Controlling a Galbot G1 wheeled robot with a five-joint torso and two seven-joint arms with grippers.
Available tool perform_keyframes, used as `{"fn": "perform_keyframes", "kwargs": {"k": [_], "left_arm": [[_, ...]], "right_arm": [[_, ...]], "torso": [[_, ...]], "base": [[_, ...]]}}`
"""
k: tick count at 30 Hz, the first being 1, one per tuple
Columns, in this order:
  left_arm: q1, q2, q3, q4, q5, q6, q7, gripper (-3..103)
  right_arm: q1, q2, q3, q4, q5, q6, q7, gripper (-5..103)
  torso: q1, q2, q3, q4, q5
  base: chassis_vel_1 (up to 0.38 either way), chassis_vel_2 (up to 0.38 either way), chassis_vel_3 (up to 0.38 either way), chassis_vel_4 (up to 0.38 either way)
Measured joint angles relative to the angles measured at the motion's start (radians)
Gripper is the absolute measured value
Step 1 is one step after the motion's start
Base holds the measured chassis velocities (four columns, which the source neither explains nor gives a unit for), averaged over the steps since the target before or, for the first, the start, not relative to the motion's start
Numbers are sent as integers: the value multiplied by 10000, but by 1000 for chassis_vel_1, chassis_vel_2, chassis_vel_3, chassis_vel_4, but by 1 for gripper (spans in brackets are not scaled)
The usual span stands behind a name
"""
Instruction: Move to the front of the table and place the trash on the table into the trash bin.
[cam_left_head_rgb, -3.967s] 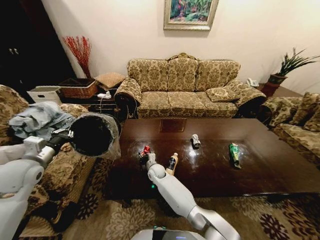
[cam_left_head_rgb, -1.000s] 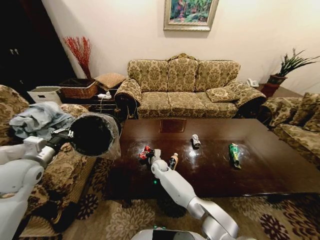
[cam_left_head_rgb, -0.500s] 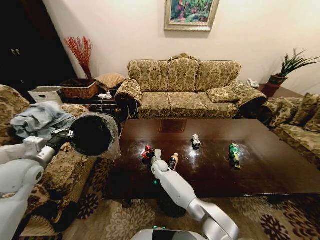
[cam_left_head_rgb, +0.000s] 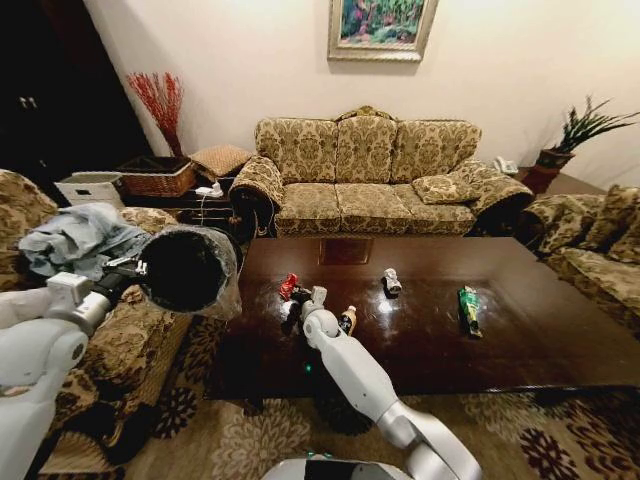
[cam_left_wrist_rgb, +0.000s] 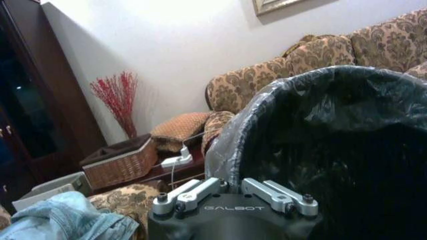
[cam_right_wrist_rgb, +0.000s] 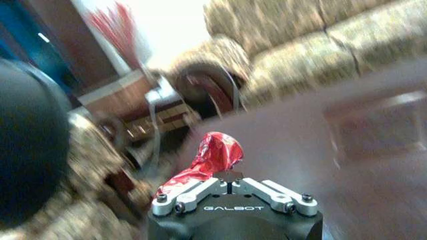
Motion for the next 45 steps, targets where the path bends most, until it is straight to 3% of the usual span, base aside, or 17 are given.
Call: {"fn": "perform_keyframes", "kwargs": {"k": [4, 10, 13, 14, 17, 18, 21, 28, 33, 39, 45], "left_arm": [[0, 0, 0, 0, 0, 0, 1, 0], [0, 0, 0, 1, 0, 0, 0, 0], [0, 0, 0, 0, 0, 1, 0, 0], [0, 0, 0, 0, 0, 1, 0, 0], [0, 0, 0, 1, 0, 0, 0, 0], [0, 0, 0, 1, 0, 0, 0, 0], [0, 0, 0, 1, 0, 1, 0, 0], [0, 0, 0, 1, 0, 0, 0, 0], [0, 0, 0, 0, 0, 0, 0, 0], [0, 0, 0, 1, 0, 0, 0, 0], [0, 0, 0, 0, 0, 0, 0, 0]], "right_arm": [[-482, -94, 265, 1579, -397, 437, -558, 0], [-1270, -1145, 953, 3934, -494, 906, -1354, 0], [-1894, -1995, 1857, 5356, -419, 1747, -3310, 0], [-1894, -1995, 1857, 5356, -419, 1747, -3310, 0], [-2079, -2575, 1890, 6262, 1, 2200, -4860, 0], [-2079, -2575, 1890, 6262, 1, 2200, -4860, 0], [-1887, -2763, 1585, 6625, 544, 2342, -5825, 0], [-243, -2450, -24, 5583, 683, 2790, -7073, 0], [510, -2070, -841, 4850, 419, 2913, -7313, 0], [1483, -1074, -1646, 3103, -500, 3246, -7366, -1], [1754, -446, -1765, 2140, -1311, 3590, -7280, 27]], "torso": [[-2, 1, -2, 2, 5], [-3, 1, -3, -2, 1], [-3, 1, -2, -7, 2], [-3, 1, -2, -7, 2], [-3, 2, -3, 0, 1], [-3, 2, -3, 0, 1], [-3, 2, -3, -1, 1], [-1, 2, -1, 2, -2], [-1, 2, 0, 1, -3], [0, 2, 0, 0, -3], [-1, 2, -1, 0, -2]], "base": [[0, 0, 0, 0], [0, 0, 0, 0], [0, 0, 0, 0], [0, 0, 0, 0], [0, 0, 0, 0], [0, 0, 0, 0], [0, 0, 0, 0], [0, 0, 0, 0], [0, 0, 0, 0], [0, 0, 0, 0], [0, 0, 0, 0]]}}
